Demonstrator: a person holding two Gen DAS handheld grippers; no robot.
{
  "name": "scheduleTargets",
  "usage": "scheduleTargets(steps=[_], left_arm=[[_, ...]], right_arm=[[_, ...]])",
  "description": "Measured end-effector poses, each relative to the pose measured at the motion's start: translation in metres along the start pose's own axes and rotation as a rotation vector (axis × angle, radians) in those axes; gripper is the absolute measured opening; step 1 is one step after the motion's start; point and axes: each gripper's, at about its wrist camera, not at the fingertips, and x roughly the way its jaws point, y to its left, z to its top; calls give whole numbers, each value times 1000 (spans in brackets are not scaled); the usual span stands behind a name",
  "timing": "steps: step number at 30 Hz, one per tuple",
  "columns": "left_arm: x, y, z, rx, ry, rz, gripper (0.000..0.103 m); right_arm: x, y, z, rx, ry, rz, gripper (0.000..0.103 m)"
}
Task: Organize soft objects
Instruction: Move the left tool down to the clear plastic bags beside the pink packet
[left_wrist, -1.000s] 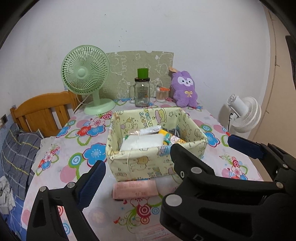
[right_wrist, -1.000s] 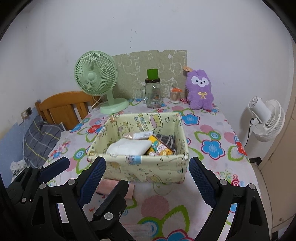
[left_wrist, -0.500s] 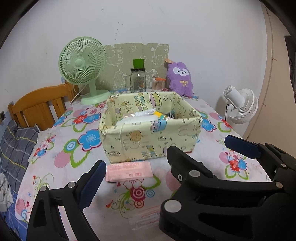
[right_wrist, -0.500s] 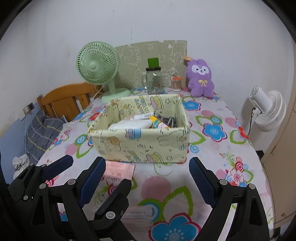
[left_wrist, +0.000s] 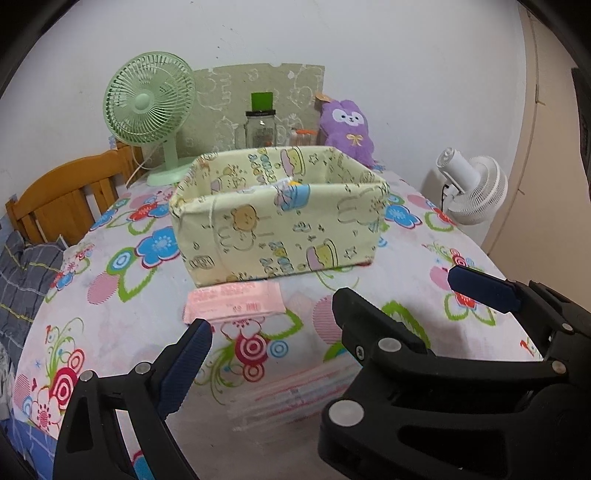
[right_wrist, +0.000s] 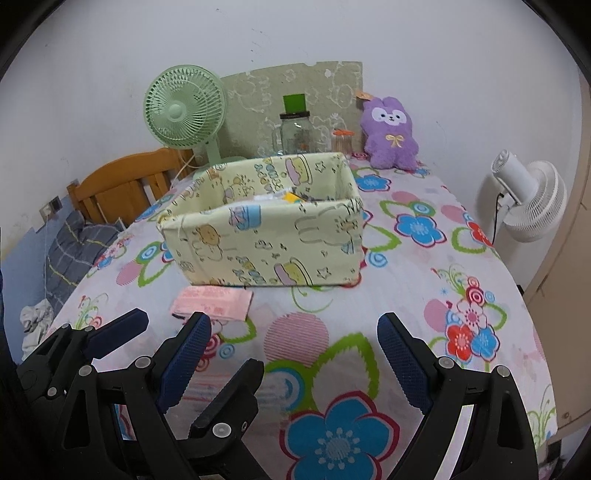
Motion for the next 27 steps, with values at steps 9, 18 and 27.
scheduleTargets(steps=[9,18,27], left_arm=[[8,-9,-17,19,39,-21,96],[16,-16,-30,65,62,-17,95],[27,-14,-34,70,94,-1,95]], right_arm=[[3,-9,-19,13,25,-33,93],[11,-15,-34,25,71,-58,93],[26,-16,-40,38,124,-62,93]])
